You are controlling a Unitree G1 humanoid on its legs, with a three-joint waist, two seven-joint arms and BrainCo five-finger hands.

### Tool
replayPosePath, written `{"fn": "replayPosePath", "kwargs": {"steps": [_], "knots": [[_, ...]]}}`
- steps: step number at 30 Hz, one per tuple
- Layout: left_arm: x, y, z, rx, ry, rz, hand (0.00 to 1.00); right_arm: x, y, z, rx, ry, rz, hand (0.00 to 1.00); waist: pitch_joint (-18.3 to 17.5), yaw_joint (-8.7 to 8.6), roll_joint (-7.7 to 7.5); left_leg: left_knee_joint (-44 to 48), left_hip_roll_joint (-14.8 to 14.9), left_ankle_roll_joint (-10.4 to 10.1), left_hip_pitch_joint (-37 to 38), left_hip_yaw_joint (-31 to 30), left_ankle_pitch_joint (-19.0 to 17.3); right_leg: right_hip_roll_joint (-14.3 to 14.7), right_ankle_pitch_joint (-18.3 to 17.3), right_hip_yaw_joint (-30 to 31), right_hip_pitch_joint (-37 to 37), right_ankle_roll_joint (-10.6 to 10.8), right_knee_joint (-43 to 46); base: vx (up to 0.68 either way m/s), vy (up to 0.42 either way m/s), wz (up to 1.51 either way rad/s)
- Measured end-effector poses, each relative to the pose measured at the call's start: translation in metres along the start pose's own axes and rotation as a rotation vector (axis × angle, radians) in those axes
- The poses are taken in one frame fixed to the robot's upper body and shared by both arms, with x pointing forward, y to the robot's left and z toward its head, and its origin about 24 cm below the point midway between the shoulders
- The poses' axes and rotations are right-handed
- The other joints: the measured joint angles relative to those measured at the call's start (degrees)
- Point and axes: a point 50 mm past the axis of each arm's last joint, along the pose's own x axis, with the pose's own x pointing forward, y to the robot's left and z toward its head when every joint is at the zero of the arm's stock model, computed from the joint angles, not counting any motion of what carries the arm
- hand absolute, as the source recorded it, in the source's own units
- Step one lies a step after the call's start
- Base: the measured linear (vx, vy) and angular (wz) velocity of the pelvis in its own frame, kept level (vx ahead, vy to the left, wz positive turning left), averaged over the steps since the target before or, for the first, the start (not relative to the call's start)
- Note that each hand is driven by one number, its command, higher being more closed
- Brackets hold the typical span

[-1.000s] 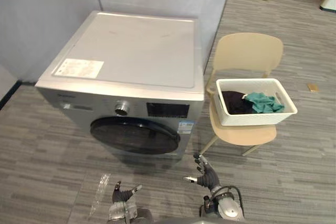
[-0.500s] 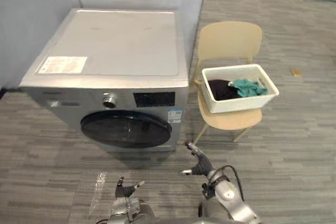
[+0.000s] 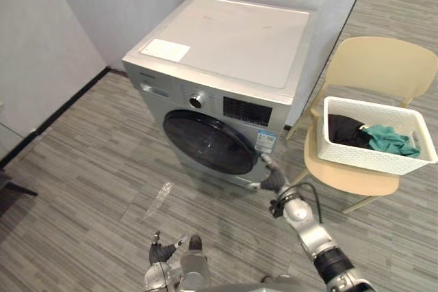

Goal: Pick up the laundry basket with both hands and put the clothes into the washing machine.

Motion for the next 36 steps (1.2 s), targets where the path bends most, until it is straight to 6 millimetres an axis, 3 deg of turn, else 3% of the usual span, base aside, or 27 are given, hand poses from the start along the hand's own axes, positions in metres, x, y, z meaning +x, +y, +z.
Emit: {"fn": "replayPosePath", "kwargs": {"steps": [3,6,9,11,13,17,20,29,36], "knots": [[-0.001,0.000,0.002,-0.002,-0.012,-0.006,0.00,0.006,-0.021,-0.003,0.007,0.034,-0.111,0.00,0.5,-0.13,0.69,-4.1,-0.8,-1.3,0.8,-0.1,-0.1,0.0,2.1,0.2,-1.1,1.1,-1.4,-0.08,0.143,0.02],[0.000,-0.002,0.015,0.005,-0.066,-0.022,0.00,0.016,-0.032,0.007,0.003,0.013,-0.176,0.00,2.2,-0.07,-0.07,-5.0,-1.8,-0.6,-1.4,-0.1,0.6,-0.3,3.8,0.7,-3.2,1.9,-2.4,-0.09,0.117,0.01],[-0.002,-0.012,0.035,-0.012,-0.156,-0.059,0.00,0.040,-0.049,0.046,-0.001,-0.094,-0.251,0.00,6.2,0.06,1.18,-5.0,-3.0,0.8,-3.7,0.3,1.9,-1.5,4.8,1.4,-6.5,2.2,-1.0,-0.15,0.113,-0.01],[-0.005,-0.017,0.049,-0.033,-0.223,-0.082,0.00,0.063,-0.067,0.088,-0.006,-0.183,-0.317,0.00,9.9,0.54,2.63,-5.9,-3.8,1.4,-5.4,1.4,2.8,-2.7,5.0,2.8,-10.2,2.5,1.1,-0.19,0.085,-0.13],[-0.004,-0.016,0.051,-0.043,-0.230,-0.081,0.00,0.070,-0.075,0.106,-0.003,-0.216,-0.344,0.00,11.3,0.98,2.97,-6.9,-4.0,1.6,-5.7,1.9,3.6,-2.9,5.3,3.4,-11.4,2.5,1.3,-0.08,0.034,-0.15],[-0.006,-0.018,0.061,-0.074,-0.269,-0.089,0.00,0.080,-0.111,0.141,0.001,-0.266,-0.470,0.00,14.1,2.05,2.59,-7.1,-4.5,2.1,-7.9,2.5,4.8,-3.4,5.7,4.1,-14.6,2.9,2.5,0.01,0.005,-0.06],[-0.004,-0.022,0.070,-0.080,-0.291,-0.098,0.00,0.081,-0.125,0.152,0.013,-0.279,-0.517,0.00,15.1,2.14,2.32,-7.0,-4.6,2.2,-9.2,2.2,4.9,-3.4,5.7,4.0,-15.8,2.9,2.8,0.08,-0.009,0.00],[-0.007,-0.034,0.091,-0.128,-0.367,-0.147,0.00,0.096,-0.130,0.160,0.047,-0.191,-0.515,0.00,16.9,2.80,2.56,-7.6,-4.4,1.9,-12.1,0.5,5.9,-2.8,5.7,2.4,-17.8,2.7,2.9,0.04,-0.009,0.07],[-0.007,-0.036,0.101,-0.151,-0.395,-0.162,0.00,0.098,-0.145,0.189,0.253,-0.250,-0.373,0.00,19.0,3.46,2.59,-11.7,-3.8,1.7,-13.7,-0.3,9.2,-2.3,6.7,1.4,-20.5,2.0,2.9,-0.04,-0.008,0.05]]}}
